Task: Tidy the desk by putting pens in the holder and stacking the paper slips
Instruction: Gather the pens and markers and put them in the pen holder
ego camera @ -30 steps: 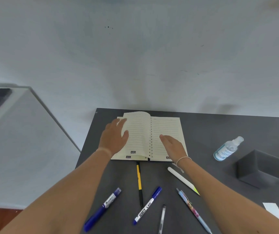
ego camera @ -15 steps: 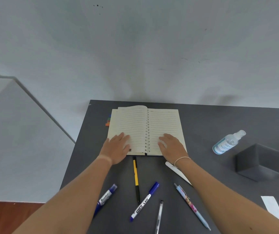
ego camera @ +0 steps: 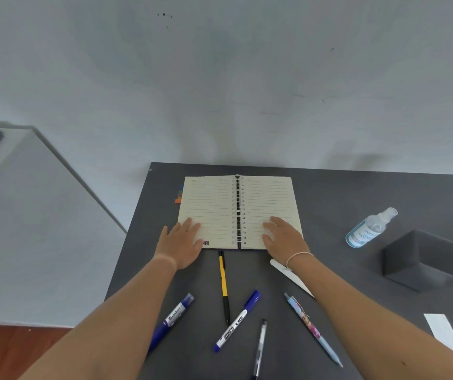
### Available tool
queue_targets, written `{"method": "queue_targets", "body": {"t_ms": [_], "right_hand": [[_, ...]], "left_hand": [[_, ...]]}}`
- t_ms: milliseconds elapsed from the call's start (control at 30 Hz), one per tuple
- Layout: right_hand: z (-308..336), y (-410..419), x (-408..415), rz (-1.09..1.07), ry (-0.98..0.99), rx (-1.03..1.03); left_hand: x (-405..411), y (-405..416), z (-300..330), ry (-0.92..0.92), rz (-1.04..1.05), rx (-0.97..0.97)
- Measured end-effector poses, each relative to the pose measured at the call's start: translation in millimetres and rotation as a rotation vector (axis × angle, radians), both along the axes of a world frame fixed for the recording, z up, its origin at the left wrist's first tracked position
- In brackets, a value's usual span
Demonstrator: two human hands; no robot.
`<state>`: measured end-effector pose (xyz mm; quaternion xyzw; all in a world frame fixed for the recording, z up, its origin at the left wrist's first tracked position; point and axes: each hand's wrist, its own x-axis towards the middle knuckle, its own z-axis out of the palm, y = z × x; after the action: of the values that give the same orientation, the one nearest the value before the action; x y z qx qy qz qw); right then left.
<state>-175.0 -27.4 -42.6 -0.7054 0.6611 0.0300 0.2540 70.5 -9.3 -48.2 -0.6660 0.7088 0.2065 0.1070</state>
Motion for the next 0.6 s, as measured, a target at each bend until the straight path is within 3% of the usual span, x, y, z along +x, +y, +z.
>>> {"method": "queue_targets", "body": {"t_ms": [333,600], "right_hand": [[22,35,-19,-0.072,0.029,0.029],[18,63,-34,-0.099,0.063,-0.029]], "left_hand": [[12,39,11,-0.015,0.079,0.008],[22,84,27,0.118,0.188,0.011]]}}
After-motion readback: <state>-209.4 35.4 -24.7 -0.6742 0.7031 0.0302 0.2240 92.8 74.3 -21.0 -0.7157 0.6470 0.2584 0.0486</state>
